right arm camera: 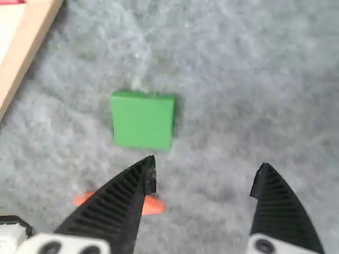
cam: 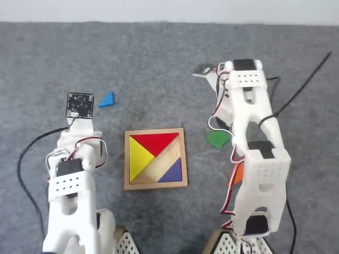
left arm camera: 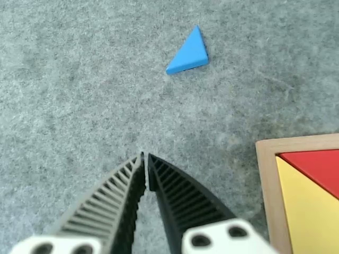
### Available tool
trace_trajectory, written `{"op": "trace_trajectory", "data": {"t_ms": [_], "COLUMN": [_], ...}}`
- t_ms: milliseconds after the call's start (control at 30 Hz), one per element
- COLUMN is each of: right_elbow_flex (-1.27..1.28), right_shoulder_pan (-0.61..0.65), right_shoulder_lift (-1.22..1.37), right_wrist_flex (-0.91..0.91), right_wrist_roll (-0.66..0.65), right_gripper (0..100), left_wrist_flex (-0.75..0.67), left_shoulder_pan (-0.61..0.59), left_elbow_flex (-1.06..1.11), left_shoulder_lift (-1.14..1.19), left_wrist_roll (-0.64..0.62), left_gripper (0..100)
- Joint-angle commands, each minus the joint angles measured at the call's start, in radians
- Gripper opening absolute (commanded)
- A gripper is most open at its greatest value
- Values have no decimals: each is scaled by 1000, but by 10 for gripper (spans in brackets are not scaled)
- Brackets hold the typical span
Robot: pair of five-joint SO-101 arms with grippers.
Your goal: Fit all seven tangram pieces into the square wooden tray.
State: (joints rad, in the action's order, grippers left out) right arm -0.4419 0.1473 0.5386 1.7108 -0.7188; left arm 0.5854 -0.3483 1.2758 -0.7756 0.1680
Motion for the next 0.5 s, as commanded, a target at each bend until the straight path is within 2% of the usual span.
{"op": "trace_trajectory", "data": {"t_ms": [0, 233, 467], "right_elbow_flex": [-25, -20, -17], "right_shoulder_pan": [-28, -245, -272], "right_shoulder_lift": [-186, -481, -657], "right_wrist_flex": [30, -101, -96], "right_wrist_roll": [12, 163, 212], "right_gripper": [279, 278, 278], "left_wrist_flex": [-20, -20, -20], "left_shoulder_pan": [6, 8, 9], "left_elbow_flex": [-7, -7, -7], "left_shoulder_lift": [0, 0, 0], "left_wrist_roll": [11, 11, 11], "left_gripper": [13, 13, 13]}}
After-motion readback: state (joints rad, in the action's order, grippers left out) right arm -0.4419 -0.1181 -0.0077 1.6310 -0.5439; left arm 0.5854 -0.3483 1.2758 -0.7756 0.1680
